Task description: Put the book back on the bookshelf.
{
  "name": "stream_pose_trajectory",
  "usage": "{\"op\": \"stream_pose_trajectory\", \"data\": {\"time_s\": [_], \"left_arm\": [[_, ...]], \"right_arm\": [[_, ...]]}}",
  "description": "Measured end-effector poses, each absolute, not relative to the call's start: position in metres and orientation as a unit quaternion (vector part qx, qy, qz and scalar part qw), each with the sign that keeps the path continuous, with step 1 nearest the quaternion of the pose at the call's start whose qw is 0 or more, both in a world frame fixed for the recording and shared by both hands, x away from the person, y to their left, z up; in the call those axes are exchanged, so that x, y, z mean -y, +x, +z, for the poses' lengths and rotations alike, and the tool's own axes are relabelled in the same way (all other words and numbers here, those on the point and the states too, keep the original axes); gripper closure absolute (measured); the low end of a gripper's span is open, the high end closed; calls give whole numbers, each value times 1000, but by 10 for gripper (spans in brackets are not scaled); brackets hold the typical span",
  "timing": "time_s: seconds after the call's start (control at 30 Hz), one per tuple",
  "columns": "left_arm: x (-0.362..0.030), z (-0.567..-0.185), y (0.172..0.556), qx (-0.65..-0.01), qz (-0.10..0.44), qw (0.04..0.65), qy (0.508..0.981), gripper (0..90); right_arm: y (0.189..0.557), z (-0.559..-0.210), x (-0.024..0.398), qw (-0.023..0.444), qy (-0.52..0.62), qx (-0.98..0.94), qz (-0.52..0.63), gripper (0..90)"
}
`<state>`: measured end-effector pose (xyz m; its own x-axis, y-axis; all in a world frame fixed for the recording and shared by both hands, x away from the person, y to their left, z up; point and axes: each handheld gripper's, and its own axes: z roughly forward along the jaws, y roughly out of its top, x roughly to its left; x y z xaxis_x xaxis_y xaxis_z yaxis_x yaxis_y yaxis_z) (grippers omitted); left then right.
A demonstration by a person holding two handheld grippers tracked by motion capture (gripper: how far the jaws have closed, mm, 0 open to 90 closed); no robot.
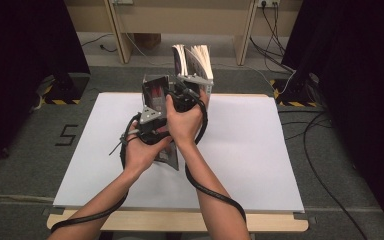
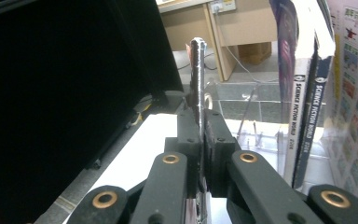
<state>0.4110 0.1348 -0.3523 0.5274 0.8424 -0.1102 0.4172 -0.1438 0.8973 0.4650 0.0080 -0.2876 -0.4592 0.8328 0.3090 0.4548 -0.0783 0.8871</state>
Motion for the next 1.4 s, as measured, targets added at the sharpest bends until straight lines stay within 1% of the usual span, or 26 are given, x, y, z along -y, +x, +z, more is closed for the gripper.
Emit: {"op": "stream_pose_trajectory", "data": {"time_s": [0.13,0.27,0.4,0.47,0.6,0.7,0.77,0.9,1.03,1.17,1.4], "left_arm": [[-139,-353,409,-438,213,498,717,528],[-147,-359,410,-447,220,492,714,654],[-153,-369,413,-461,222,479,713,745],[-157,-377,415,-465,222,474,714,795],[-161,-388,416,-471,235,467,710,852],[-168,-391,418,-483,231,476,698,866],[-171,-391,418,-483,234,475,697,867],[-175,-392,419,-490,230,478,692,867],[-177,-392,419,-489,234,480,690,867],[-178,-392,420,-488,232,483,689,867],[-181,-391,421,-491,232,489,683,867]], "right_arm": [[460,-283,-9,180,481,-658,551,873],[456,-281,-12,187,472,-661,552,872],[455,-285,-18,186,465,-669,548,866],[457,-290,-20,180,460,-681,540,844],[457,-297,-26,173,445,-701,530,793],[458,-296,-26,155,436,-709,533,714],[456,-293,-23,157,430,-709,537,653],[448,-287,-7,155,427,-697,556,612],[441,-292,16,165,438,-691,551,610],[439,-305,45,176,459,-683,540,608],[431,-332,88,172,492,-682,514,599]]}}
